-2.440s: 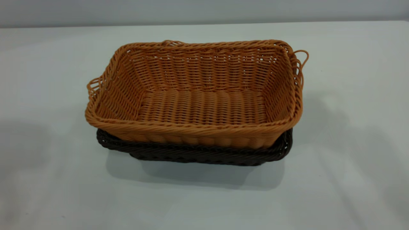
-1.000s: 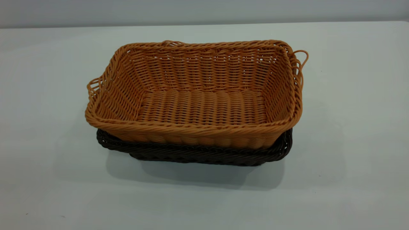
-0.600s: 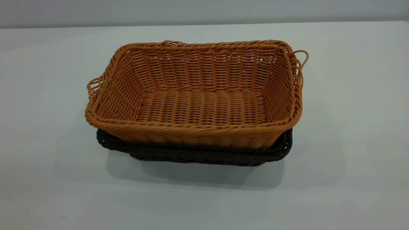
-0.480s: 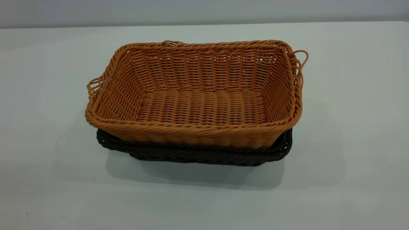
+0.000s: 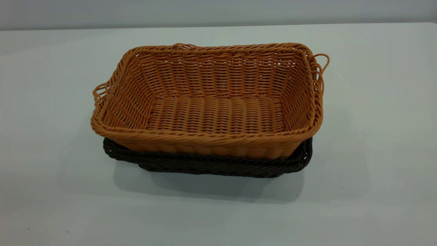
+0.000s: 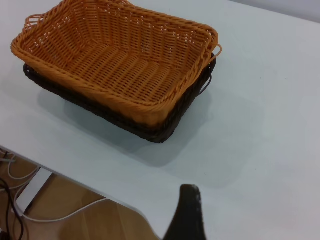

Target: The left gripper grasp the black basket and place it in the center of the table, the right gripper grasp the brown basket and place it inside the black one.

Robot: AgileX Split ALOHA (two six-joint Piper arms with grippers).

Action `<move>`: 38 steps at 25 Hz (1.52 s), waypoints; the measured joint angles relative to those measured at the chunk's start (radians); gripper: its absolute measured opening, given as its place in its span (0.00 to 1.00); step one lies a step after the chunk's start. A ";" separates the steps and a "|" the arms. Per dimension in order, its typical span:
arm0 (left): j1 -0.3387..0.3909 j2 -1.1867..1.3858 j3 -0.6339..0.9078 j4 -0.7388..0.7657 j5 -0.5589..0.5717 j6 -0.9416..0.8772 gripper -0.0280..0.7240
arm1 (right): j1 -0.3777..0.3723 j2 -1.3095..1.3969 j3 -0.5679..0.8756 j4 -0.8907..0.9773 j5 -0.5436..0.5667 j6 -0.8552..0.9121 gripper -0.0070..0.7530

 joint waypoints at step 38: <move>0.104 -0.059 0.001 0.090 -0.004 -0.123 0.78 | -0.269 0.000 0.000 -0.055 -0.002 0.065 0.77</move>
